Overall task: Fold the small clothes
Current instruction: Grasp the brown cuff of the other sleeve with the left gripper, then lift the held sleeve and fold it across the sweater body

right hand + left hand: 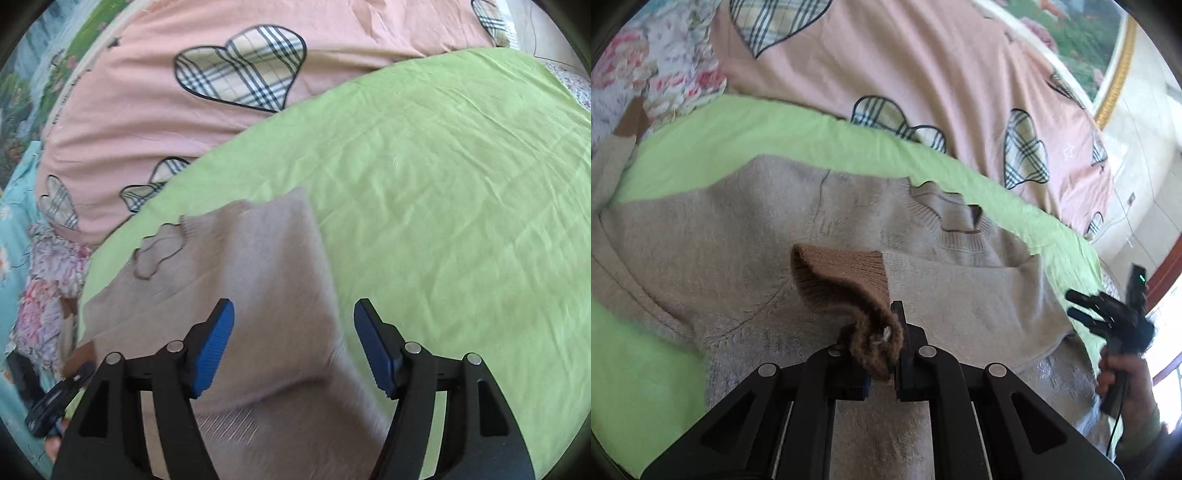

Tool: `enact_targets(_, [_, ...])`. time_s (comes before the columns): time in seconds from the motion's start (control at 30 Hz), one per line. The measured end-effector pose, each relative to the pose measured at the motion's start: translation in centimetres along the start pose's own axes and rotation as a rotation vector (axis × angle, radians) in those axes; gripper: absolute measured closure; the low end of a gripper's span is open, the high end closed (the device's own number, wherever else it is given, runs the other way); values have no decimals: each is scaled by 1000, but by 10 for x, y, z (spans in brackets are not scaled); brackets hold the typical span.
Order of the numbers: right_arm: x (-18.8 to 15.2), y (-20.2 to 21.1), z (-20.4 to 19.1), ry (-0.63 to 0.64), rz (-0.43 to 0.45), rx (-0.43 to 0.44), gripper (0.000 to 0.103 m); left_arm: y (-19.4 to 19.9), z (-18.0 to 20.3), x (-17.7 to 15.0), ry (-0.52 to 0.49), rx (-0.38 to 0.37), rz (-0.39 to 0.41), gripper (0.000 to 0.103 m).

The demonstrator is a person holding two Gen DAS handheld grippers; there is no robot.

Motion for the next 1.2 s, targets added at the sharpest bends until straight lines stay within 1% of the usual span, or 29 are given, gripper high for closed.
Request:
enact_targets(0.07, [6,-16,7,1,-33,-13,35,3,-2,-1,0,24,12,96])
enact_targets(0.1, [7,-23,9,0,-49,-12,35,1,-4,-1,12,26,4,96])
enact_targets(0.17, [8,-31,9,21,-53,-2,35,-7,-7,-7,11,44,-41,96])
enact_targets(0.2, [8,-33,5,57,-61,-2,37,-9,-8,-9,7,52,-56,96])
enact_targets(0.23, [6,-37,2,85,-82,-4,46,-13,-7,-11,2,53,-67,96])
enact_targets(0.27, [3,-41,-1,105,-111,6,84,-13,-5,-10,-8,54,-65,96])
enact_targets(0.3, [0,-42,-4,112,-132,17,92,-12,0,-6,-22,55,-51,96])
enact_targets(0.4, [8,-25,4,128,-62,-32,93,-11,4,-1,-58,78,-30,96])
enact_targets(0.43, [9,-21,9,113,-47,-45,93,-14,3,-2,-74,97,-40,96])
enact_targets(0.5, [5,-26,15,110,-54,-77,94,-23,-5,-7,-83,141,-73,95])
enact_targets(0.53, [3,-28,16,100,-62,-73,94,-26,-9,-11,-70,144,-96,93])
enact_targets(0.57, [2,-28,18,85,-65,-71,93,-25,-14,-13,-52,139,-112,88])
enact_targets(0.6, [3,-25,18,69,-61,-67,88,-22,-17,-13,-40,138,-109,84])
enact_targets(0.63, [2,-18,18,51,-52,-67,87,-17,-20,-12,-29,138,-102,79])
enact_targets(0.67, [2,-10,17,42,-39,-66,87,-11,-25,-13,-16,141,-96,76])
enact_targets(0.73, [-3,9,6,51,-3,-47,85,0,-34,-14,14,137,-91,75])
enact_targets(0.77, [-7,16,-3,58,7,-26,80,6,-38,-16,28,138,-89,75])
enact_targets(0.8, [-16,25,-13,63,12,7,73,12,-42,-16,39,141,-85,75])
enact_targets(0.83, [-22,27,-23,66,9,29,68,18,-46,-17,50,145,-80,72])
enact_targets(0.87, [-33,31,-34,70,-1,59,61,24,-51,-17,61,152,-74,69])
enact_targets(0.9, [-44,35,-42,76,-13,86,59,30,-54,-17,69,159,-66,67])
enact_targets(0.97, [-70,36,-60,91,-50,129,59,44,-65,-13,81,181,-46,60])
enact_targets(1.07, [-107,35,-81,98,-121,189,58,58,-84,-2,86,232,-25,53])
enact_targets(1.1, [-118,35,-86,103,-141,198,58,62,-93,3,89,253,-17,52])
enact_targets(1.17, [-134,34,-94,120,-170,209,58,69,-114,14,100,303,-12,43])
enact_targets(1.2, [-140,36,-96,123,-177,213,58,73,-125,20,110,323,-7,42])
Point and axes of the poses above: each gripper's, at about its wrist camera, not at the fingertips, and y roughly against the way its jaws point, z to its right, x to its top, the point moved 10 cm from there along -y, roughly the way its jaws point, and after that the axes turned 2 degrees about y, right-handed, at the moved point
